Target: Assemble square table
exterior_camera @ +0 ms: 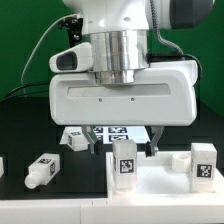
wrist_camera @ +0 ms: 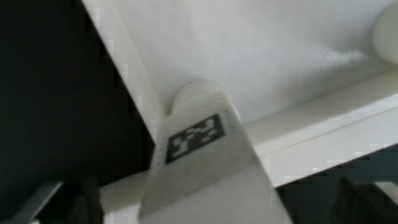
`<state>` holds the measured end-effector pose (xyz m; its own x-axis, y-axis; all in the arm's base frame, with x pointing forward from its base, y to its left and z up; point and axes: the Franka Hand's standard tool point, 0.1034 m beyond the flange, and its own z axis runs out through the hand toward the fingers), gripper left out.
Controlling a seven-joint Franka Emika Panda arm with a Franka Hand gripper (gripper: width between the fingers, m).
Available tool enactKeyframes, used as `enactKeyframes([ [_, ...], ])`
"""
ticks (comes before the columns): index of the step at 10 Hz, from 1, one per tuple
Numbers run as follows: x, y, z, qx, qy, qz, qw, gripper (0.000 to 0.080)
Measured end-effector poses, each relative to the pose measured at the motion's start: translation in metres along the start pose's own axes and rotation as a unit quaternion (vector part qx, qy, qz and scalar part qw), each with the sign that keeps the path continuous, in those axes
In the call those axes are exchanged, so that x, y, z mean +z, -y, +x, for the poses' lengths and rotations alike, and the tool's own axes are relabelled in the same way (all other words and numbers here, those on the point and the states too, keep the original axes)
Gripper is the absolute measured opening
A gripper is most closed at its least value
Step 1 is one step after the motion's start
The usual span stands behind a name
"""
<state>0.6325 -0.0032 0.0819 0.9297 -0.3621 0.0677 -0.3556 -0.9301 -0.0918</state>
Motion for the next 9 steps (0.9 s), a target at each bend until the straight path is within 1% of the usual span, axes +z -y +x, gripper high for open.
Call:
enactKeyframes([
  [1, 0.0001, 0.0, -0.0001, 0.015, 0.0, 0.0, 1.0, 0.062],
  [2, 0.0003, 0.0001, -0.0002, 0.059, 0.0, 0.0, 0.998, 0.0471],
  [3, 0.0003, 0.0002, -0.0002, 0.096, 0.0, 0.0, 0.995, 0.0387],
  [5, 0.0004, 0.0004, -0.0003, 0.168, 0.0, 0.001, 0.986, 0.0387],
  [7, 0.0011, 0.0009, -0.0002, 0.268, 0.0, 0.0, 0.963, 0.0387],
  [8, 0.0013, 0.0007, 0.0, 0.327, 0.0, 0.001, 0.945, 0.0387],
  [9, 0.0013, 0.0019, -0.0014, 0.433, 0.004, 0.001, 0.901, 0.0387],
])
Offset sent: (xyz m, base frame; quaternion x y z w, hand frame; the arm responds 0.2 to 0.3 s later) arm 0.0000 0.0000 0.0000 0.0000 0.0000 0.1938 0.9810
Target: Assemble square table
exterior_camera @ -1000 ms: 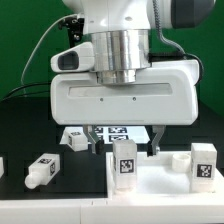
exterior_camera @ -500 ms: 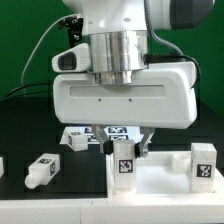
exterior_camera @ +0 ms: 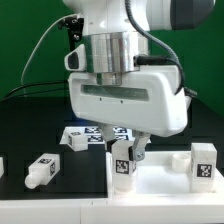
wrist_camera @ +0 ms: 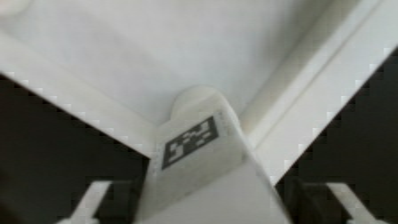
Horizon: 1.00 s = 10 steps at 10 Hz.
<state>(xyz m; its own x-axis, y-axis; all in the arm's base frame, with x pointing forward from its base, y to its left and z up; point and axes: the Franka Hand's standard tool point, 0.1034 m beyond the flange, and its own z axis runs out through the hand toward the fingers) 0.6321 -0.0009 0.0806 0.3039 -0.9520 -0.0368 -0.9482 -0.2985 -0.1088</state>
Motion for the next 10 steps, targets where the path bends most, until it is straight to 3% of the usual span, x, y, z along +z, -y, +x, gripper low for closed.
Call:
enactKeyframes([
  [1, 0.0005, 0.0005, -0.0034, 0.108, 0.011, 0.001, 0.994, 0.0387],
  [3, 0.0023, 0.0057, -0.0023, 0.252, 0.036, 0.025, 0.967, 0.0367],
  [4, 0.0035, 0.0076, -0.0061, 0.326, 0.038, 0.024, 0.944, 0.0352],
  [5, 0.0038, 0.0079, -0.0066, 0.342, 0.038, 0.024, 0.939, 0.0352],
  [6, 0.004, 0.0076, -0.0064, 0.342, 0.037, 0.023, 0.939, 0.0352],
  [8, 0.004, 0.0054, -0.0041, 0.241, 0.036, 0.024, 0.97, 0.0573],
  [9, 0.0032, 0.0039, -0.004, 0.148, 0.04, 0.019, 0.988, 0.0573],
  [10, 0.0031, 0.0034, -0.0044, 0.099, 0.044, 0.017, 0.994, 0.0633],
])
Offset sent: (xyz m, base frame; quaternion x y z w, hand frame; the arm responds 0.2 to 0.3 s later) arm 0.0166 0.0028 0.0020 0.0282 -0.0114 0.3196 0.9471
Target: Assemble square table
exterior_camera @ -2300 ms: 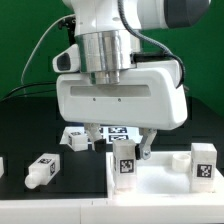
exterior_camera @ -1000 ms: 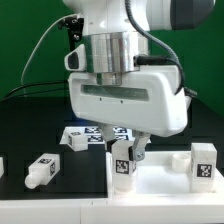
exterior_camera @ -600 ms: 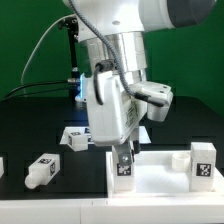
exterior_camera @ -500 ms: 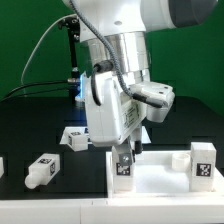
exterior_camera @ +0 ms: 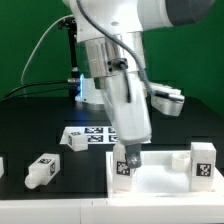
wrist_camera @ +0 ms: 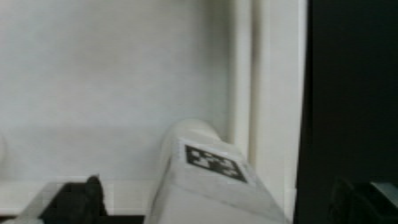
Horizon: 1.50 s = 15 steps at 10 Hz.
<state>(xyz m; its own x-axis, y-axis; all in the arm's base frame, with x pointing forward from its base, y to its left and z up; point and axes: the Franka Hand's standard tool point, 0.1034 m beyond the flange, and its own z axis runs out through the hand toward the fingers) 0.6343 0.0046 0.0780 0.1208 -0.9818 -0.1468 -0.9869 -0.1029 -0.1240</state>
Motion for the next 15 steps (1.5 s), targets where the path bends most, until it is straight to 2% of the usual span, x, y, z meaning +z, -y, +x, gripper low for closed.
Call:
enactKeyframes([
  [4, 0.0005, -0.0003, 0.0008, -0.137, -0.001, 0.0, 0.991, 0.0648],
  [5, -0.0004, -0.0008, 0.0027, -0.241, -0.015, -0.013, 0.97, 0.0648],
  [6, -0.0001, 0.0001, 0.0042, -0.348, -0.03, -0.025, 0.937, 0.0648],
  [7, 0.002, 0.0019, 0.0037, -0.421, -0.039, -0.028, 0.906, 0.0648],
  [8, 0.0026, 0.0015, 0.003, -0.394, -0.037, -0.026, 0.918, 0.0648],
  [9, 0.0026, 0.0014, 0.0036, -0.395, -0.037, -0.026, 0.918, 0.0559],
  [10, 0.0028, 0.0014, 0.0033, -0.37, -0.037, -0.024, 0.928, 0.0559],
  [11, 0.003, 0.0013, 0.0032, -0.34, -0.037, -0.023, 0.94, 0.0381],
  [12, 0.0033, 0.0, 0.005, -0.303, -0.038, -0.023, 0.952, 0.0291],
  [15, 0.0028, -0.0006, 0.007, -0.078, -0.039, -0.011, 0.996, 0.029],
])
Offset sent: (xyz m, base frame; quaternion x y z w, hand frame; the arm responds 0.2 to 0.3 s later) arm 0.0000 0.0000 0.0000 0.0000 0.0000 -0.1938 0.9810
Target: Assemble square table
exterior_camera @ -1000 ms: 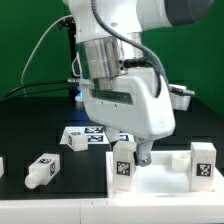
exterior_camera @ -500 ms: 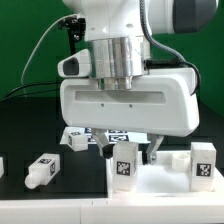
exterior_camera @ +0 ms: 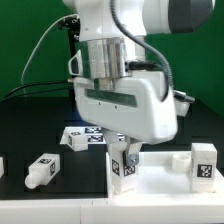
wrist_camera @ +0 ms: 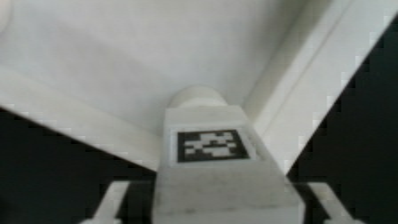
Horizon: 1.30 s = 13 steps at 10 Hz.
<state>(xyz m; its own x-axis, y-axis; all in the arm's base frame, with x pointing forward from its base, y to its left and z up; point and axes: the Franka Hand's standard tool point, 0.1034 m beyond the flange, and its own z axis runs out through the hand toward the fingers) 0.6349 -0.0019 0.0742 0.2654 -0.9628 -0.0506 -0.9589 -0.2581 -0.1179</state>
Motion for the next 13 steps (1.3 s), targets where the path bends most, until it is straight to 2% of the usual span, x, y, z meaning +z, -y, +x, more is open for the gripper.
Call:
enactKeyframes([
  [1, 0.0008, 0.0004, -0.0035, 0.078, 0.003, 0.001, 0.997, 0.029],
  [2, 0.0015, 0.0007, -0.0041, 0.147, 0.013, 0.007, 0.989, 0.029],
  [3, 0.0016, 0.0018, -0.0041, 0.227, 0.022, 0.013, 0.974, 0.0289],
  [4, 0.0019, 0.0018, -0.0039, 0.262, 0.025, 0.016, 0.965, 0.0289],
  [5, 0.0019, 0.0018, -0.0037, 0.259, 0.025, 0.016, 0.965, 0.0289],
  [6, 0.0021, 0.0015, -0.0037, 0.245, 0.025, 0.016, 0.969, 0.0289],
  [7, 0.002, 0.0011, -0.0027, 0.217, 0.023, 0.016, 0.976, 0.0398],
  [8, 0.0017, 0.0007, -0.0015, 0.173, 0.021, 0.016, 0.985, 0.0398],
  [9, -0.0007, 0.0013, -0.0023, 0.077, 0.023, 0.007, 0.997, 0.0568],
  [10, -0.0023, 0.0035, -0.0034, 0.013, 0.02, 0.007, 1.0, 0.0568],
  [11, -0.0013, 0.0025, -0.0023, -0.022, 0.019, 0.007, 1.0, 0.0633],
  [13, -0.0011, 0.0021, -0.0015, -0.087, 0.018, 0.008, 0.996, 0.0647],
])
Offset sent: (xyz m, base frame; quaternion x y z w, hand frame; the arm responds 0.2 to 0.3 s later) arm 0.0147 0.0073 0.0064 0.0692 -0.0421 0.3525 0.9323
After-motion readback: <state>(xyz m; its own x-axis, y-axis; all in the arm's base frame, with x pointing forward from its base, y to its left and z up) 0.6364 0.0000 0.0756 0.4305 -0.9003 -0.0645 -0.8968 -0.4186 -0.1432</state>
